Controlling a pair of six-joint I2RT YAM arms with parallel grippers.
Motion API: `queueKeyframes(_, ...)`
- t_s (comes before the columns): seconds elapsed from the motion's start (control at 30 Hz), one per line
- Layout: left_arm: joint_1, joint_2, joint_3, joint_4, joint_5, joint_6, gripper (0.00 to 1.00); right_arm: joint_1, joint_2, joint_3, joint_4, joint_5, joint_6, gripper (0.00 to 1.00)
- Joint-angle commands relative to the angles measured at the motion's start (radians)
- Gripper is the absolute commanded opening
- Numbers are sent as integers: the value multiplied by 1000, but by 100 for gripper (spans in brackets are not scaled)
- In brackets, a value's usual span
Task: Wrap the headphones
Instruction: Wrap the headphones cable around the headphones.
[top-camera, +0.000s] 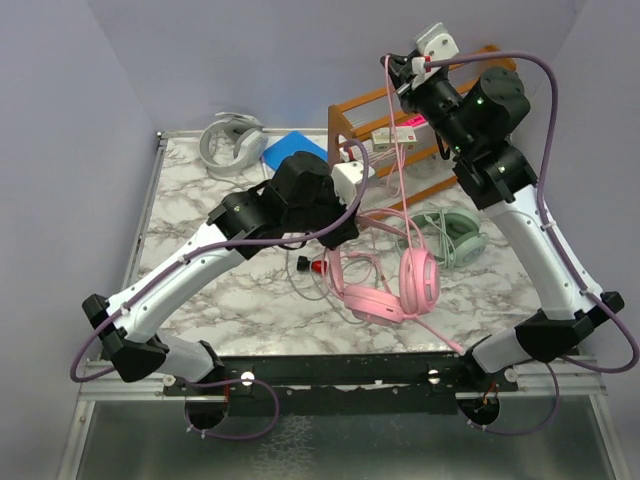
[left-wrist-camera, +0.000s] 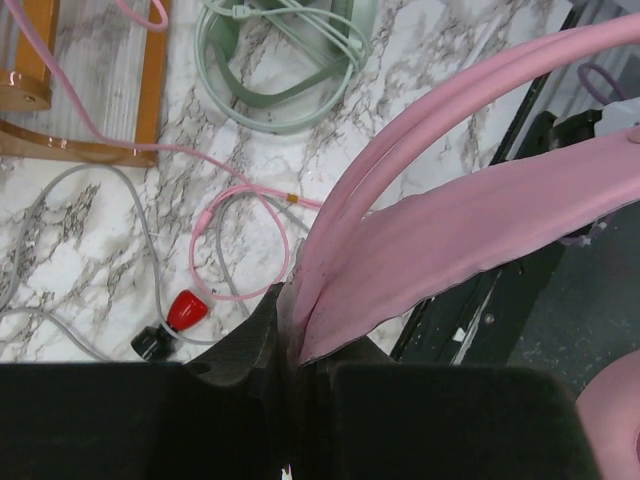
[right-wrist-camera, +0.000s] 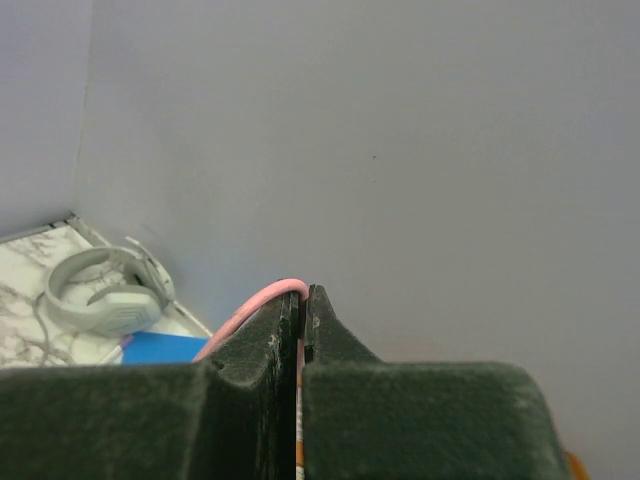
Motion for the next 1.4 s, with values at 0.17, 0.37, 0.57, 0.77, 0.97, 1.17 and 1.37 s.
queueKeyframes(0.17,-46,96,82,18,45,-22,0,2,97,159,-133,-15,121,1)
queueKeyframes(0.37,-52,233,221,-34,-55,-93,0,37,126,186,-162,73,114,1)
queueKeyframes(0.57,-52,316,369,-38,-151,-165,0,54,122,147,-138,157,115,1)
queueKeyframes(0.77,-52,291,344,48,-218,-212,0,56,134,182,-130,246,120,1)
queueKeyframes(0.97,-49,316,325,54,-429,-328,0,57,110,203,-79,291,155,1)
queueKeyframes(1.17,-36,302,277,159,-530,-474,0,73,91,197,-53,306,205,1)
queueKeyframes(1.37,23,341,303,194,-500,-547,0,100,85,190,-47,329,200,1)
